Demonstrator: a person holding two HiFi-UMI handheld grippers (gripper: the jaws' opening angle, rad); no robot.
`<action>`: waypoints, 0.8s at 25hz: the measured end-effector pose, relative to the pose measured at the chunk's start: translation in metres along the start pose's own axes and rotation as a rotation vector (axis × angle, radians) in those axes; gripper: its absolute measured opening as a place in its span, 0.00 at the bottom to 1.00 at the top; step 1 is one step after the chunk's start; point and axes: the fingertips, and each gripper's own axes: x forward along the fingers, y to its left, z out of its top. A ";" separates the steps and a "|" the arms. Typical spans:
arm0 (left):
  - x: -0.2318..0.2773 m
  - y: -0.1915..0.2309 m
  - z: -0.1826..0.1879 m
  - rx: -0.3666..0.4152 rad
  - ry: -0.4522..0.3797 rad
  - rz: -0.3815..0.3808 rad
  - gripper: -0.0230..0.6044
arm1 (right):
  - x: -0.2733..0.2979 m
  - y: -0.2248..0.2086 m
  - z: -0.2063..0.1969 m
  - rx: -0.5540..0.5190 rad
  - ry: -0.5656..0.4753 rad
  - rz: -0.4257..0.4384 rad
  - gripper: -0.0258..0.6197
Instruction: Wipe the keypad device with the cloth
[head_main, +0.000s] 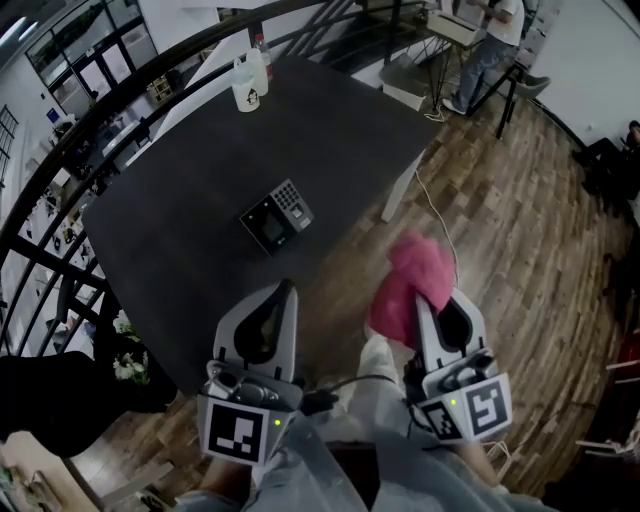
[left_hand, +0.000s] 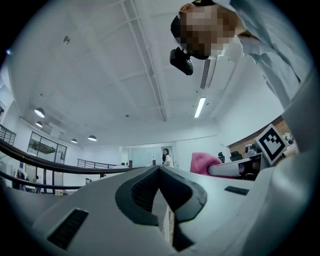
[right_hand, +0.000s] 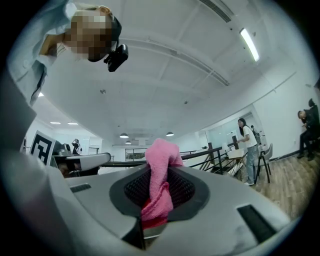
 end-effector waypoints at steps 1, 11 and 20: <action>-0.001 0.002 -0.001 0.003 0.000 0.015 0.04 | 0.005 0.001 0.000 0.003 0.000 0.016 0.15; 0.011 0.034 -0.007 0.020 0.005 0.169 0.04 | 0.062 -0.001 -0.006 -0.003 0.008 0.167 0.15; 0.038 0.053 -0.009 0.044 0.018 0.293 0.04 | 0.120 -0.012 -0.010 -0.014 0.041 0.302 0.15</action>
